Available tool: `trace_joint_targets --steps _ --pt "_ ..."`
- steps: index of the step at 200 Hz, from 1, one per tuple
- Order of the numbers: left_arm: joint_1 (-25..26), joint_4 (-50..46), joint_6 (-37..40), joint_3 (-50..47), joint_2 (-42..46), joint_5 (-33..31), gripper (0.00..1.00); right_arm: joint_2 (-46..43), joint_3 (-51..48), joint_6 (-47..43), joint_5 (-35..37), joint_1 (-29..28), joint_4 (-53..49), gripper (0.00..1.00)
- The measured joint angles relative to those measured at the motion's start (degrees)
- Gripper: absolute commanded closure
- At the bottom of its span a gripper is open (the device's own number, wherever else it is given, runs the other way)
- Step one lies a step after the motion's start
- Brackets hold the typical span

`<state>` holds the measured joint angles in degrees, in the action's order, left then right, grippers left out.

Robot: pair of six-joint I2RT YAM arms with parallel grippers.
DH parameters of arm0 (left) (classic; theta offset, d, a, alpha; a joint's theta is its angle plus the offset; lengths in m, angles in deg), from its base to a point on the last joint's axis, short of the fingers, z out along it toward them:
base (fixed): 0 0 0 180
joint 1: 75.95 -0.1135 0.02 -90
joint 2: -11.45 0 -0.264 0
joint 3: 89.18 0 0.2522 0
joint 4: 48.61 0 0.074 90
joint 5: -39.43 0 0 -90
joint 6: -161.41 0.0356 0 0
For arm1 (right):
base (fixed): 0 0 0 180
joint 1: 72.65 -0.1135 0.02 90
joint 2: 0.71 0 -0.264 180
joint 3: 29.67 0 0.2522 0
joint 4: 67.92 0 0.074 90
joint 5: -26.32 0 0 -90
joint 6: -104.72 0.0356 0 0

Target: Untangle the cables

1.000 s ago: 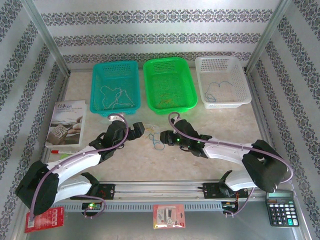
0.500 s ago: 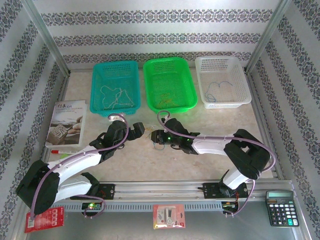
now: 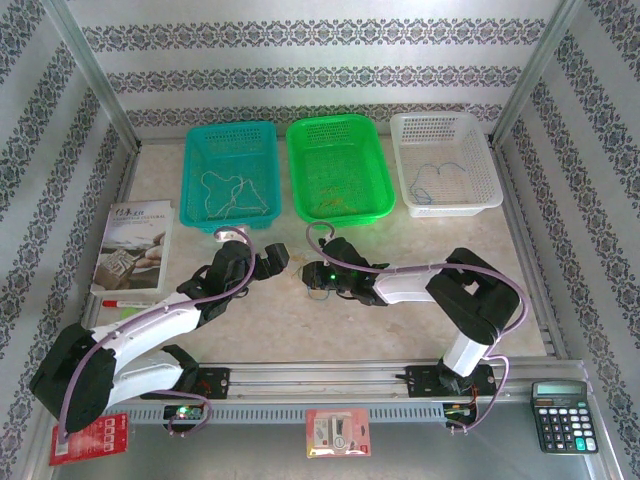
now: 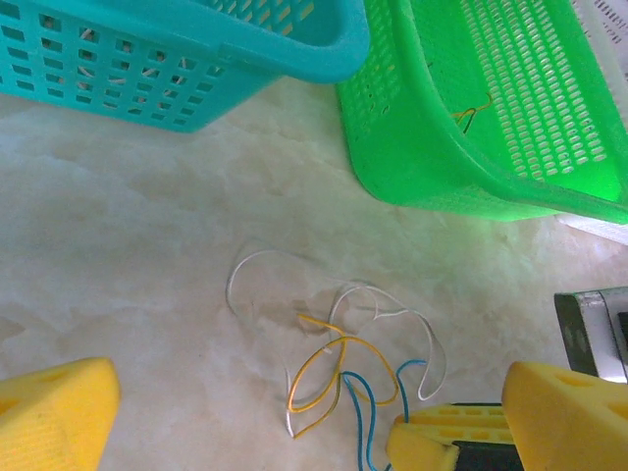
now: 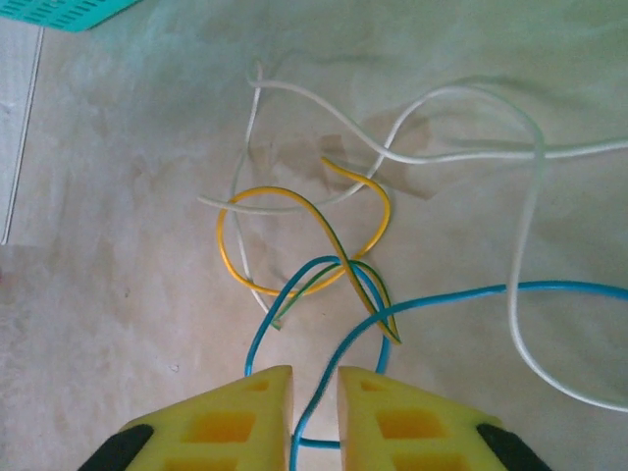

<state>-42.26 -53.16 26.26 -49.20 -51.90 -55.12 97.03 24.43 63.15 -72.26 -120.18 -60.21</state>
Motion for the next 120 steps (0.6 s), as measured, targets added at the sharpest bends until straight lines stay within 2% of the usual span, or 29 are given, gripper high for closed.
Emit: trace_joint_targets --steps 18,63,120 --pt "0.0 0.04 0.0 -0.04 0.04 0.0 0.0 -0.04 0.0 0.39 -0.42 0.0 0.66 1.0" --pt "0.0 0.26 -0.15 -0.33 0.04 0.59 0.0 -4.26 -0.92 0.74 -1.42 0.0 0.5 1.0" --pt "0.0 3.26 -0.17 -0.33 -3.74 5.64 0.02 -11.02 -3.17 0.81 -2.03 0.07 0.66 1.0"
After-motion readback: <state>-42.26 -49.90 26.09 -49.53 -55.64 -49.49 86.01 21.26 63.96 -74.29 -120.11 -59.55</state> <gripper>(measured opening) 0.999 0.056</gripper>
